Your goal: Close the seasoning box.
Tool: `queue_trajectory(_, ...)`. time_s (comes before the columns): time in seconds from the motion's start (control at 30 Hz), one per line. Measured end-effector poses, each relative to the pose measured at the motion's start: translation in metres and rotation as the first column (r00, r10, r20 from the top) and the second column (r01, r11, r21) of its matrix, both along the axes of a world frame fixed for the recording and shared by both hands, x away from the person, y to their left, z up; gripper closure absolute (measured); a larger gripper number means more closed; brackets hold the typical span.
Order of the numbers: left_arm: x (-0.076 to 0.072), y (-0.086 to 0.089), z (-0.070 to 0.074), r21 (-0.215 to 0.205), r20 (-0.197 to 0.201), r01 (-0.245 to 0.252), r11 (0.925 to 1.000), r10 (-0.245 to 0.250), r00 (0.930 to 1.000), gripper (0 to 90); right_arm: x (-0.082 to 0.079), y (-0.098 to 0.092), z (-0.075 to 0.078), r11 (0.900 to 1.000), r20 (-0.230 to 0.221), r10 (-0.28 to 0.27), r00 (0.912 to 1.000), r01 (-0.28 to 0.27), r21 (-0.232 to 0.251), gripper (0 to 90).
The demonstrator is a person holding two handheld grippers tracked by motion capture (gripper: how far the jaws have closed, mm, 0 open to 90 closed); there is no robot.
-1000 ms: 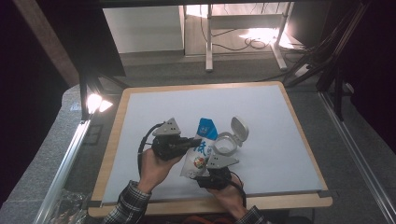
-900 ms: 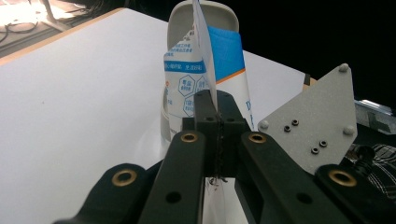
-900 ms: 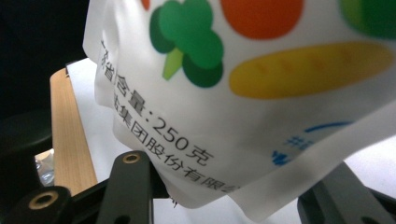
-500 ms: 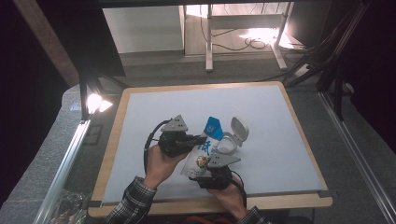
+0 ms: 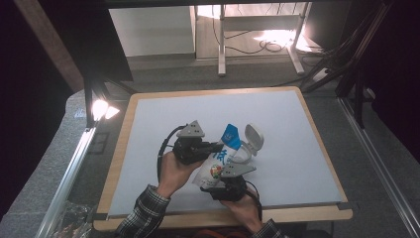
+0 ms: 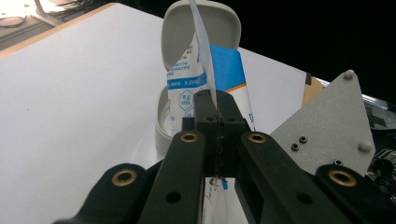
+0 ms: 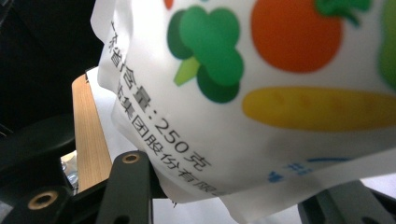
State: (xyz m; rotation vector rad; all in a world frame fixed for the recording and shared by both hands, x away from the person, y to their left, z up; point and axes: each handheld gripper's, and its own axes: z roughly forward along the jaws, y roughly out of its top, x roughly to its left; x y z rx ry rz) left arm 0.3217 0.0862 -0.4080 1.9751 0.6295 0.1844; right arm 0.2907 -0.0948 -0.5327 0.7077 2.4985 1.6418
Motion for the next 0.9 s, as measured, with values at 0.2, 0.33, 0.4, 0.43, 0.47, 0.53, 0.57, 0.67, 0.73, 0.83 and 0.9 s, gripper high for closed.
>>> queue_trajectory(0.2,0.005,-0.006,0.001,0.011,-0.010,0.013,0.9999,-0.013,0.9999,90.0,0.000,0.000,0.000,1.000,-0.013,0.005,0.9999,-0.005,0.009,53.4)
queue_trajectory(0.33,0.007,-0.009,0.001,0.015,-0.015,0.014,0.9998,-0.014,0.9998,90.0,0.000,-0.001,0.001,1.000,-0.015,0.004,0.9999,-0.004,0.018,53.4)
queue_trajectory(0.4,0.009,-0.010,0.001,0.017,-0.020,0.017,0.9997,-0.016,0.9997,90.0,0.000,-0.001,0.001,1.000,-0.018,0.005,0.9998,-0.005,0.018,53.4)
queue_trajectory(0.43,0.009,-0.010,0.001,0.017,-0.020,0.017,0.9997,-0.016,0.9997,90.0,0.000,-0.001,0.001,1.000,-0.018,0.005,0.9998,-0.005,0.018,53.4)
queue_trajectory(0.47,0.010,-0.011,0.001,0.021,-0.023,0.016,0.9997,-0.016,0.9996,90.0,0.000,0.000,0.001,1.000,-0.021,0.007,0.9997,-0.007,0.021,53.5)
queue_trajectory(0.53,0.011,-0.012,0.001,0.022,-0.025,0.018,0.9996,-0.017,0.9995,90.0,0.000,0.000,0.001,1.000,-0.027,0.011,0.9996,-0.010,0.024,53.6)
queue_trajectory(0.57,0.013,-0.014,0.001,0.023,-0.028,0.018,0.9996,-0.017,0.9994,90.0,0.000,0.000,0.002,1.000,-0.029,0.012,0.9995,-0.012,0.026,53.8)
queue_trajectory(0.67,0.015,-0.016,0.001,0.028,-0.034,0.016,0.9995,-0.015,0.9993,90.0,0.000,0.000,0.003,0.999,-0.035,0.018,0.9992,-0.017,0.029,54.7)
queue_trajectory(0.73,0.016,-0.017,0.002,0.032,-0.036,0.016,0.9994,-0.015,0.9992,90.0,-0.001,0.000,0.004,0.999,-0.031,0.022,0.9993,-0.021,0.030,54.7)
queue_trajectory(0.83,0.017,-0.019,0.003,0.032,-0.038,0.015,0.9994,-0.014,0.9992,90.0,0.000,0.000,0.005,0.999,-0.036,0.025,0.9990,-0.024,0.036,54.7)
queue_trajectory(0.9,0.017,-0.020,0.003,0.031,-0.037,0.015,0.9994,-0.014,0.9992,90.0,0.000,0.000,0.005,0.999,-0.038,0.023,0.9990,-0.022,0.045,54.7)
